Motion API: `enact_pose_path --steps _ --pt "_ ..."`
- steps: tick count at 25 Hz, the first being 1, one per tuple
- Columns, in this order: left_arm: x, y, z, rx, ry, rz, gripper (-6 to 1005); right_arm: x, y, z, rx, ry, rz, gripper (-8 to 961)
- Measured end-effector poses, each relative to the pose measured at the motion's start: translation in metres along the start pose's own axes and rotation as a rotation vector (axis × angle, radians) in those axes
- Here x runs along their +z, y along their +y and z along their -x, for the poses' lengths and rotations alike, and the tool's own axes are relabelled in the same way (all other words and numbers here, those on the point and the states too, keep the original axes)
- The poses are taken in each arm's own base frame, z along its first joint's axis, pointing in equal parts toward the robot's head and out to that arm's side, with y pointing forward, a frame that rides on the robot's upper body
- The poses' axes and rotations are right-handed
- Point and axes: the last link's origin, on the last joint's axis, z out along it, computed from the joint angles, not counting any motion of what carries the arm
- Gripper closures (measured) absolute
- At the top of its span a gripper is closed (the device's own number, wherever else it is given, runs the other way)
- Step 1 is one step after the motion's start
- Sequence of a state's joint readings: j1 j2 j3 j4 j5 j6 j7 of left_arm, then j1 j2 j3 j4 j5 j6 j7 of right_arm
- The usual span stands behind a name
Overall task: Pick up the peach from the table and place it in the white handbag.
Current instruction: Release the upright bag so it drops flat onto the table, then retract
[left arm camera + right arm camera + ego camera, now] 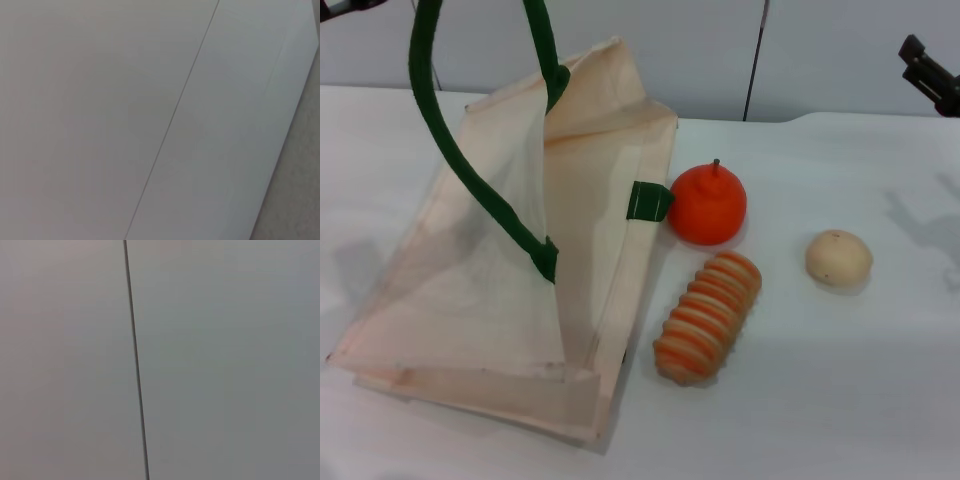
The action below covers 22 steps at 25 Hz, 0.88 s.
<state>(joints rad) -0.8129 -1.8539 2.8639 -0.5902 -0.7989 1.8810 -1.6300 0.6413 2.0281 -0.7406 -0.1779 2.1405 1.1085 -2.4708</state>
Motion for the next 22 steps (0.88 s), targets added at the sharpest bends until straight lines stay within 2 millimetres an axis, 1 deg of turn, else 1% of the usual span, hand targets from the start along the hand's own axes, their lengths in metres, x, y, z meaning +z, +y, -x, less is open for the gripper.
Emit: enact_pose_path --steps 9,15,18,20,22 --pt "0.004 -0.004 0.001 -0.019 0.003 -0.028 875 0.000 0.000 0.000 0.003 -0.001 0.000 56" --pt "0.006 -0.004 0.001 -0.020 0.003 -0.024 692 0.001 0.000 0.000 0.005 -0.002 0.000 56" --pt "0.008 -0.004 -0.001 -0.005 0.044 -0.025 575 0.001 0.000 0.000 0.005 -0.002 0.000 56" --pt "0.011 -0.002 -0.001 0.036 0.091 -0.023 496 0.000 0.000 0.000 0.006 0.000 -0.002 56" --pt "0.013 0.001 0.004 0.124 0.134 -0.025 409 0.000 -0.001 -0.001 0.005 0.004 -0.005 56"
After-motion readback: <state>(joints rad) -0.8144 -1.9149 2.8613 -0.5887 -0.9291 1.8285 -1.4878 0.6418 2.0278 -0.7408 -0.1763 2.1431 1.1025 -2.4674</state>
